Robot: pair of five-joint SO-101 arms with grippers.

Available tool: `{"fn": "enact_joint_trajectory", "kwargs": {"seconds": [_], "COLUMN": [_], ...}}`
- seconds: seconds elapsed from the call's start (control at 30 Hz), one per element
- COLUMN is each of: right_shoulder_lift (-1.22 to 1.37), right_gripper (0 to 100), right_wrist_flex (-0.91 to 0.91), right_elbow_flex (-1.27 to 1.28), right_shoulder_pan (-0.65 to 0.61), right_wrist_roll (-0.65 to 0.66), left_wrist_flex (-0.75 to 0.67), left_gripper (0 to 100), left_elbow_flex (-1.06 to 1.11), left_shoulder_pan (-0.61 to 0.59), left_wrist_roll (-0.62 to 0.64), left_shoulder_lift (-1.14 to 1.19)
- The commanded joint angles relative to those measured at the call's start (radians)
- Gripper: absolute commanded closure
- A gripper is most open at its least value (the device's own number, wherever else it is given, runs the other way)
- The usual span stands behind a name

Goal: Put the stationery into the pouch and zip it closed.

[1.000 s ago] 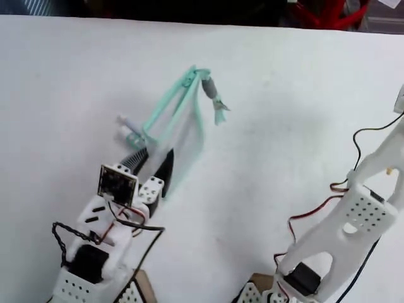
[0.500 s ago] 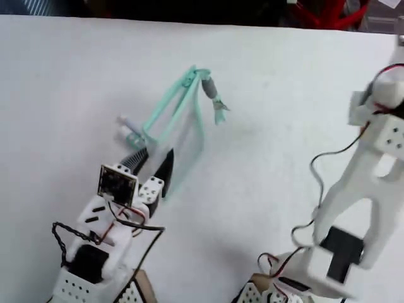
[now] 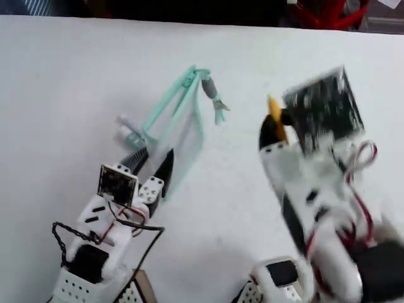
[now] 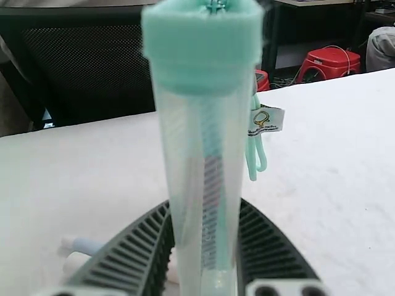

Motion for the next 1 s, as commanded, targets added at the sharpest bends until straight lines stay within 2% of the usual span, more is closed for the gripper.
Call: {"fn": "enact_joint_trajectory", "kwargs": {"seconds": [0.0, 0.2, 0.33, 0.5, 0.63, 0.73, 0.83, 0.97], "right_shoulder_lift": [-0.024, -0.030, -0.027, -0.025, -0.024, -0.008, 0.070, 0.173], "right_gripper": [98.1, 98.1, 98.1, 98.1, 98.1, 98.1, 98.1, 98.1], "right_wrist_flex": [-0.099, -0.455, -0.696, -0.960, -1.150, -1.282, -1.345, -1.365], "right_elbow_flex": [0.002, 0.184, 0.324, 0.500, 0.523, 0.525, 0.525, 0.520], "right_shoulder_pan": [-0.145, -0.179, -0.180, -0.188, -0.268, -0.355, -0.420, -0.484], "right_wrist_roll": [0.005, -0.152, -0.175, -0.173, -0.164, -0.068, 0.003, -0.026], "left_wrist_flex": [-0.015, -0.014, -0.014, -0.014, -0.014, -0.014, -0.014, -0.014], "left_gripper": [87, 84, 84, 84, 84, 84, 85, 85], "left_elbow_flex": [-0.005, -0.005, -0.005, -0.003, -0.003, -0.003, -0.003, -0.005], "left_shoulder_pan": [-0.008, -0.013, -0.013, -0.008, -0.005, -0.005, -0.005, -0.005], "left_wrist_roll": [-0.011, -0.005, -0.005, -0.006, -0.006, -0.008, -0.008, -0.008], "left_shoulder_lift": [0.008, 0.008, 0.008, 0.008, 0.008, 0.008, 0.008, 0.008]}}
